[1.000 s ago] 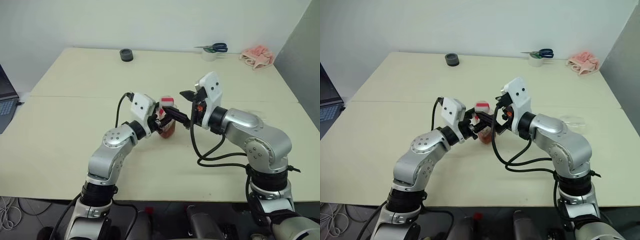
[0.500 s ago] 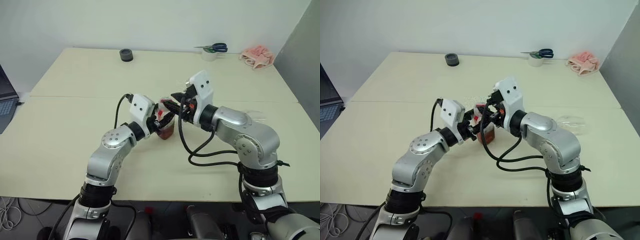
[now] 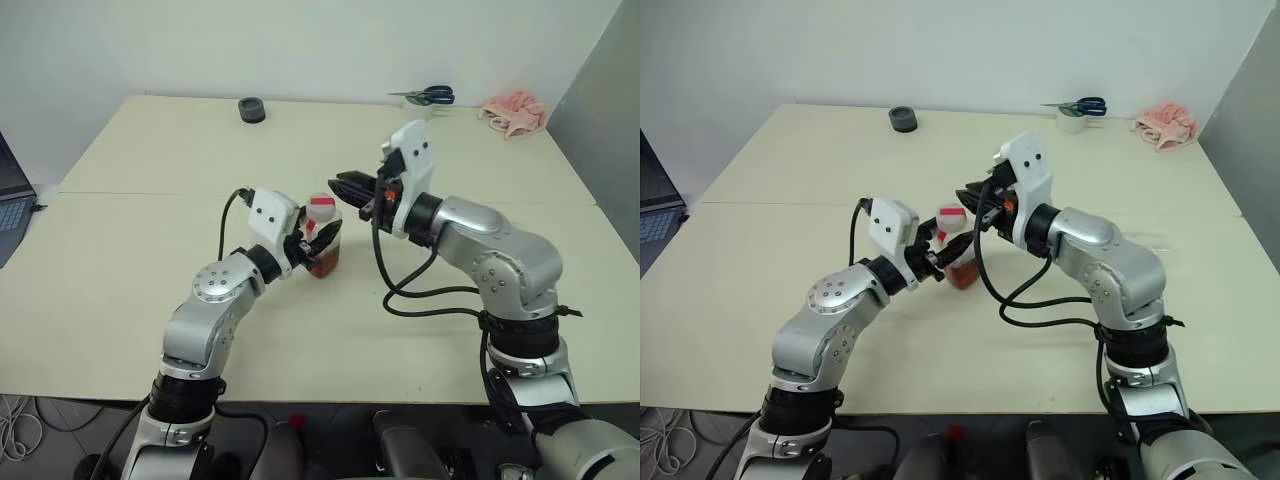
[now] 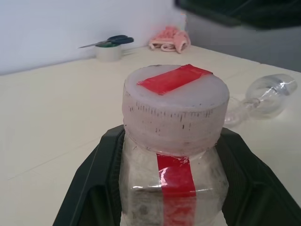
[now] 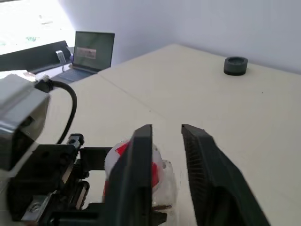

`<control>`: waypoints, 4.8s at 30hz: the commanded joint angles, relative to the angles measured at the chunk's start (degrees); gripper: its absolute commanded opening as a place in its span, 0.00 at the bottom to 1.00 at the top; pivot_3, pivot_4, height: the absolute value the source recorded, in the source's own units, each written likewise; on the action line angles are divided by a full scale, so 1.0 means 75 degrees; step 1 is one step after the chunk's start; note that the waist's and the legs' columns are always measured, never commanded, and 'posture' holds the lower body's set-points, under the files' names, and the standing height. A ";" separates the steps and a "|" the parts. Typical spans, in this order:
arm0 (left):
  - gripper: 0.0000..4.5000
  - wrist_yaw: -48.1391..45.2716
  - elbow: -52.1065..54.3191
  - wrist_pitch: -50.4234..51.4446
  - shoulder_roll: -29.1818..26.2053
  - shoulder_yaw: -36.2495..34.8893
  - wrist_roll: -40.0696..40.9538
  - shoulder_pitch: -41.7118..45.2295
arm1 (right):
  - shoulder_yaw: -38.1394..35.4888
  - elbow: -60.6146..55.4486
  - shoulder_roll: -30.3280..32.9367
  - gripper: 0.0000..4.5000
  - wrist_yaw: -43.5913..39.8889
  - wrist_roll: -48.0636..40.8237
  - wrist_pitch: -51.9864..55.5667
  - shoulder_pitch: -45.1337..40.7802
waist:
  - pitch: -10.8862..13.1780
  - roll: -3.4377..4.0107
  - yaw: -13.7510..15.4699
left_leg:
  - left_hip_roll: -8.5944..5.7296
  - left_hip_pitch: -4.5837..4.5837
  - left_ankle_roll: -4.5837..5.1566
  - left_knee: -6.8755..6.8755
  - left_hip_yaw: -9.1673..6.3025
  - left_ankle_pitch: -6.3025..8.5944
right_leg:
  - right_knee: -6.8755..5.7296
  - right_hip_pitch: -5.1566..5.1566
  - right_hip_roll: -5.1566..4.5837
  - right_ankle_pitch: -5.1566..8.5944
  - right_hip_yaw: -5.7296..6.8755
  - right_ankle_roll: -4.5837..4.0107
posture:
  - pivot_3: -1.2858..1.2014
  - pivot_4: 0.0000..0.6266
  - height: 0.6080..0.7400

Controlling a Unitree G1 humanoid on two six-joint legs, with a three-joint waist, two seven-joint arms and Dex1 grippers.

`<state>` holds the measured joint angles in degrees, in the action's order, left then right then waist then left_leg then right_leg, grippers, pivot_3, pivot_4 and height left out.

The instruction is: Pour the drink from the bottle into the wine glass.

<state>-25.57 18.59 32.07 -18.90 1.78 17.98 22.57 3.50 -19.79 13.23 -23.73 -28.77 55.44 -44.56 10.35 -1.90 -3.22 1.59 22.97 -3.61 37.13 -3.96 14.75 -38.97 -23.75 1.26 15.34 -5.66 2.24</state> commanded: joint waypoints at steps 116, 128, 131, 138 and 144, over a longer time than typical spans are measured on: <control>0.48 -0.3582 -0.0469 0.0362 -0.1317 0.0462 0.1348 0.1086 | -0.0686 -0.1382 0.2795 1.00 -0.2655 -0.1557 -0.0360 0.1500 | 0.0032 0.0052 0.0000 | -0.0008 -0.0013 0.0006 0.0003 -0.0024 -0.0012 | 0.0004 0.0027 0.0006 0.0005 0.0021 -0.0005 | 0.52 0.24 1.00; 0.48 -0.3523 -0.0304 0.0354 -0.1238 0.0590 0.1329 0.1199 | 0.0032 -0.1221 0.1574 1.00 -0.1265 -0.1346 -0.0111 0.0755 | 0.0032 0.0053 0.0001 | 0.0000 -0.0010 0.0007 0.0004 -0.0027 -0.0014 | 0.0004 0.0027 0.0017 0.0005 0.0021 -0.0006 | 0.52 0.24 1.00; 0.48 -0.3496 -0.0163 0.0380 -0.1197 0.0637 0.1348 0.1243 | 0.0214 -0.1141 0.1375 1.00 -0.1082 -0.1260 -0.0165 0.0709 | 0.0033 0.0053 0.0002 | 0.0000 -0.0010 0.0008 0.0001 -0.0027 -0.0014 | 0.0005 0.0026 0.0015 0.0005 0.0020 -0.0006 | 0.52 0.24 1.00; 0.48 -0.3560 0.0275 0.0608 -0.1180 0.0761 0.1481 0.1429 | 0.0398 -0.0528 0.0912 1.00 -0.0578 -0.0694 -0.0408 0.0475 | 0.0033 0.0053 -0.0002 | 0.0000 -0.0012 0.0008 0.0004 -0.0028 -0.0015 | 0.0001 0.0026 0.0018 0.0005 0.0021 -0.0006 | 0.52 0.24 1.00; 0.48 -0.3541 0.0404 0.0673 -0.1264 0.0724 0.1491 0.1198 | 0.0252 -0.0443 0.0861 1.00 -0.0550 -0.0586 -0.0473 0.0416 | 0.0033 0.0054 -0.0002 | 0.0001 -0.0011 0.0008 -0.0001 -0.0027 -0.0015 | 0.0003 0.0024 0.0017 0.0005 0.0021 -0.0007 | 0.52 0.24 1.00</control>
<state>-51.57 17.76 37.43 -28.54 6.95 27.36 31.53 6.84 -22.25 19.69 -28.39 -33.81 53.64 -39.84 10.60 -1.50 -3.24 1.60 22.89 -3.55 37.11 -4.16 14.64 -38.95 -23.57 1.39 15.37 -5.51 2.19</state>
